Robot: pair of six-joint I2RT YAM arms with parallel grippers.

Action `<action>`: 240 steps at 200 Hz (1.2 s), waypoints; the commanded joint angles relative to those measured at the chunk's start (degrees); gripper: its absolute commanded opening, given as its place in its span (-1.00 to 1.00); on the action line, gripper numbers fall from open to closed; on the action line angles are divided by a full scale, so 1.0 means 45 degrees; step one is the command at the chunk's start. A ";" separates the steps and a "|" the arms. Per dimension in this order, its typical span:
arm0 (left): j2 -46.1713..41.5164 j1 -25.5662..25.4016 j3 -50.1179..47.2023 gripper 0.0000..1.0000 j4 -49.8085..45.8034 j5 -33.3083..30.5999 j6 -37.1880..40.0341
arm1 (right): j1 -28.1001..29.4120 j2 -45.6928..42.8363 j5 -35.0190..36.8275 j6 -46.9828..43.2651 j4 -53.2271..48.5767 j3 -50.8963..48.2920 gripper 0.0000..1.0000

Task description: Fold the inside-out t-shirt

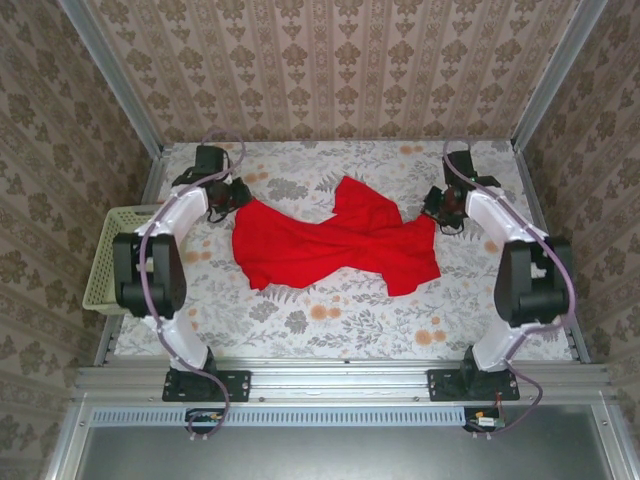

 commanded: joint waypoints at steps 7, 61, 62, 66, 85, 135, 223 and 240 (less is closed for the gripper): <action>0.0840 0.0111 0.1291 -0.06 -0.1100 -0.0492 0.0292 | -0.0254 0.0361 0.0356 -0.0639 0.0084 0.0721 -0.06; -0.2142 0.0435 -0.2898 0.48 -0.0021 -0.1174 -0.0454 | -0.0337 -0.2796 0.0507 -0.0992 0.0797 -0.3523 0.18; -0.2188 0.0458 -0.3027 0.48 0.0024 -0.1164 -0.0474 | -0.0337 -0.2842 0.0523 -0.1001 0.0797 -0.3625 0.17; -0.2364 0.0512 -0.3363 0.48 0.0143 -0.1139 -0.0571 | -0.0337 -0.3038 0.0504 -0.1014 0.0797 -0.3949 0.15; -0.2994 0.0874 -0.4727 0.45 0.0847 -0.0800 -0.0871 | -0.0337 -0.3963 0.0662 -0.1034 0.0787 -0.5236 0.13; -0.2311 0.1067 -0.5644 0.33 0.2092 -0.0057 -0.0724 | -0.0337 -0.5538 0.0948 -0.1137 0.1014 -0.6462 0.22; -0.0965 0.0564 -0.5211 -0.01 0.2901 0.0510 -0.0764 | -0.0318 -0.5354 0.0925 -0.1063 0.0975 -0.6846 0.20; -0.0594 0.0454 -0.4832 -0.05 0.2822 0.0078 -0.0733 | -0.0304 -0.5286 0.0877 -0.1030 0.0985 -0.6979 0.20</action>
